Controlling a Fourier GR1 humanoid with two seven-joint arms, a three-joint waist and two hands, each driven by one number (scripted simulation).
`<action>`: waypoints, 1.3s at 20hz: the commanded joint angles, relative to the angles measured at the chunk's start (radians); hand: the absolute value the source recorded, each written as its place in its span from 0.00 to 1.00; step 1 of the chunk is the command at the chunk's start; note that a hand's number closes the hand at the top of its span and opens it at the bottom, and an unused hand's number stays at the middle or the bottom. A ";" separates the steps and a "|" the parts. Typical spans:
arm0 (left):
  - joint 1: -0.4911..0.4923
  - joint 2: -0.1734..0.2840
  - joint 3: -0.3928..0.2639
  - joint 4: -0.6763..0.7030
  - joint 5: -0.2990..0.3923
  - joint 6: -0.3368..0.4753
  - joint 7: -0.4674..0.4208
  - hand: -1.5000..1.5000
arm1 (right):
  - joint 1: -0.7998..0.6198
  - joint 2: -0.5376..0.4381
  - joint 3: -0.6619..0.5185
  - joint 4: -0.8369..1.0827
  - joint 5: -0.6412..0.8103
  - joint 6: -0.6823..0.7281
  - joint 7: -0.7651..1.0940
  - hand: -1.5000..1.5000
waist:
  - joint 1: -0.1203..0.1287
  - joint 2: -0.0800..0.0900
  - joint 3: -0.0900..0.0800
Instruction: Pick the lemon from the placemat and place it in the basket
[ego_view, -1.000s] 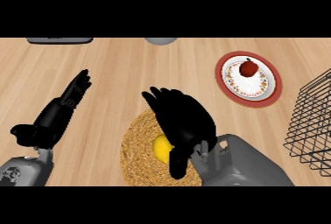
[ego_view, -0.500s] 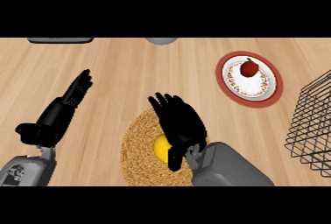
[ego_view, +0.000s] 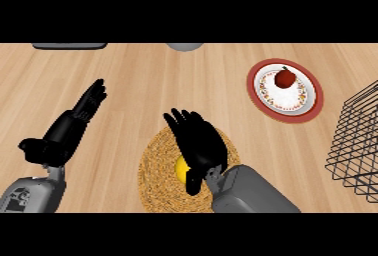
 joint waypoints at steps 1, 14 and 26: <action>0.051 -0.011 0.011 -0.068 -0.005 -0.018 0.020 0.50 | -0.026 0.012 -0.024 -0.077 -0.046 0.065 0.054 0.00 | 0.002 -0.002 0.000; 0.038 -0.033 0.083 -0.010 -0.034 -0.085 -0.026 0.50 | -0.008 0.013 -0.025 0.061 0.058 0.073 -0.020 0.00 | 0.001 0.000 0.000; 0.025 -0.080 0.086 -0.045 -0.080 -0.093 0.005 0.50 | -0.028 0.013 0.099 0.238 0.037 -0.098 0.014 0.00 | 0.003 0.000 0.000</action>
